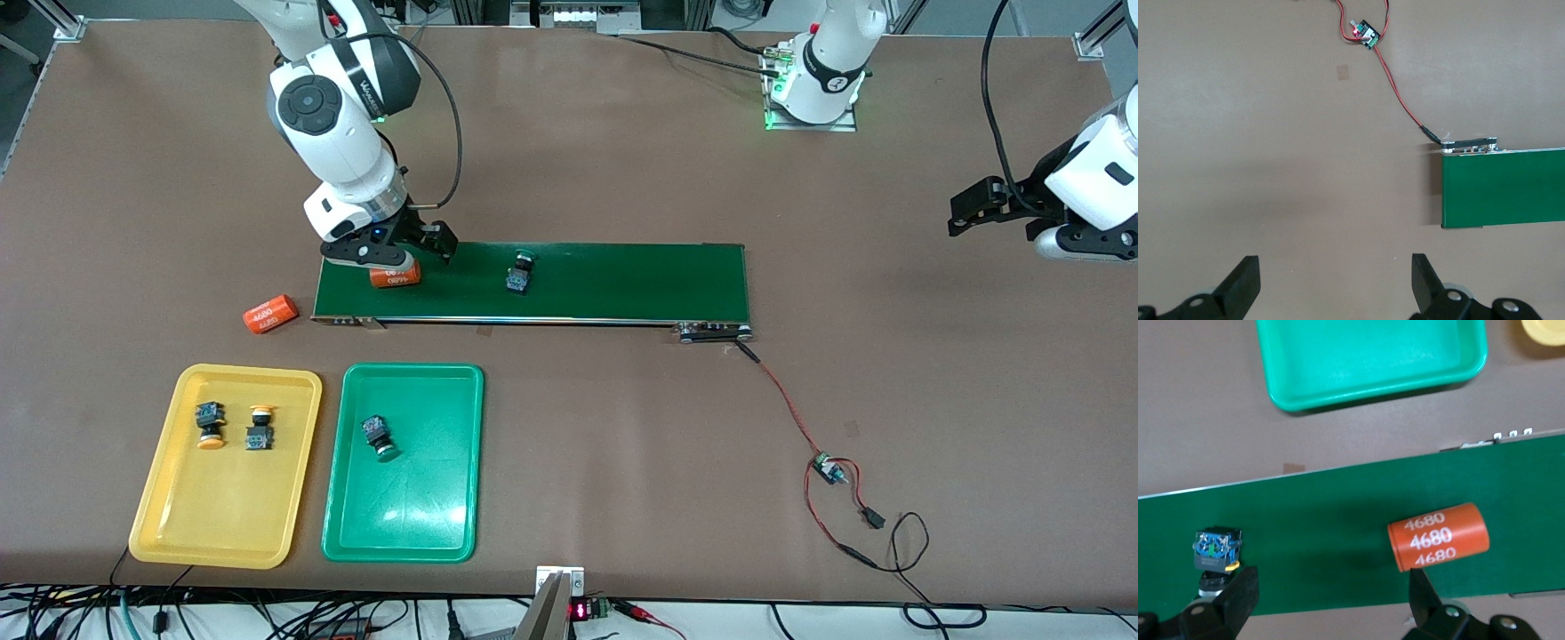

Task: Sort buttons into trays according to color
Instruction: 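Move the right gripper back to the end of the belt, then grasp the green-capped button on the belt with the right gripper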

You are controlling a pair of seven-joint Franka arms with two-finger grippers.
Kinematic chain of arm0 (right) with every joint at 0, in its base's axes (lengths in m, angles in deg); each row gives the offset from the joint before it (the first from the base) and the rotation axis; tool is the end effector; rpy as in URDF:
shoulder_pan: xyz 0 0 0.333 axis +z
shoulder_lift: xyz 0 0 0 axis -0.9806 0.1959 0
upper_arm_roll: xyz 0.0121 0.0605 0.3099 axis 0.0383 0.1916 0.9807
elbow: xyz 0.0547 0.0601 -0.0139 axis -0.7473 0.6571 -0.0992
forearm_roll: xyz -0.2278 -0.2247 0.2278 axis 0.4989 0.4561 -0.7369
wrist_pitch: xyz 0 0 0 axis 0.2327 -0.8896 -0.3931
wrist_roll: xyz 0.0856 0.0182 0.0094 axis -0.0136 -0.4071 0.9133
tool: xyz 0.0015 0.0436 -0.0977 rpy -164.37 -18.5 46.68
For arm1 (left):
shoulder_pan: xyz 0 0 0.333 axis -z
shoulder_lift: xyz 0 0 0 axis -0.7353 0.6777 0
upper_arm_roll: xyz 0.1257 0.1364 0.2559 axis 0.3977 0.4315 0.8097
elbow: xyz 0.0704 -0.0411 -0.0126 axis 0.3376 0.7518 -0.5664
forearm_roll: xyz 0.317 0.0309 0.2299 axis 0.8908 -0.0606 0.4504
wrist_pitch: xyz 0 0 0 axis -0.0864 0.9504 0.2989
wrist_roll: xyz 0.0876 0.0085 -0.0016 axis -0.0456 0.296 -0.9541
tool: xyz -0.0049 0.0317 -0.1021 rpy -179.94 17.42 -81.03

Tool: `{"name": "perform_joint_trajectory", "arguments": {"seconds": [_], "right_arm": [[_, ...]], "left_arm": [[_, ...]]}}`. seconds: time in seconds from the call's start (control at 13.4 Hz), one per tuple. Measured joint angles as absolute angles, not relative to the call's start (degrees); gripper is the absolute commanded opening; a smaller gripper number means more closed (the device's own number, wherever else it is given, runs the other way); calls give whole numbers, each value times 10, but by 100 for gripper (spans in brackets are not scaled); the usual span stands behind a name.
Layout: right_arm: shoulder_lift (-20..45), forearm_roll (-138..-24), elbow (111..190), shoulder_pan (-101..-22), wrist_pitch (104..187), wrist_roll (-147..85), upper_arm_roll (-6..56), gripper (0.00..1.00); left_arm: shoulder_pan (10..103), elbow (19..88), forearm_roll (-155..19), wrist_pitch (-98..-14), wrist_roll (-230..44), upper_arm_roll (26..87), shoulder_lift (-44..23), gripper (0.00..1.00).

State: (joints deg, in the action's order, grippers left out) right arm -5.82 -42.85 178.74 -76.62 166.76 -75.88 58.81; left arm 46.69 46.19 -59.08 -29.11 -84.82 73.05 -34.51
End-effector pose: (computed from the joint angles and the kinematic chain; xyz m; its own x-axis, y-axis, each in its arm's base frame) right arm 0.4736 0.2753 0.3491 0.9862 -0.1578 0.0495 -0.1535 -0.9848 -0.0806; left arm 0.5594 -0.0113 0.5913 0.9966 -0.0478 -0.0674 -0.0475 -0.9989 0.0051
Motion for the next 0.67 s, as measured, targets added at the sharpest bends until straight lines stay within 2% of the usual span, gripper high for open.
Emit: {"name": "perform_joint_trajectory", "arguments": {"seconds": [0.45, 0.67], "right_arm": [[-39, -428, 1796, -766, 1661, -762, 600, 100], [-19, -428, 1796, -766, 1690, -762, 602, 100]], "left_arm": [[467, 461, -591, -284, -847, 729, -345, 100], [467, 461, -591, -281, -847, 729, -345, 100]]}}
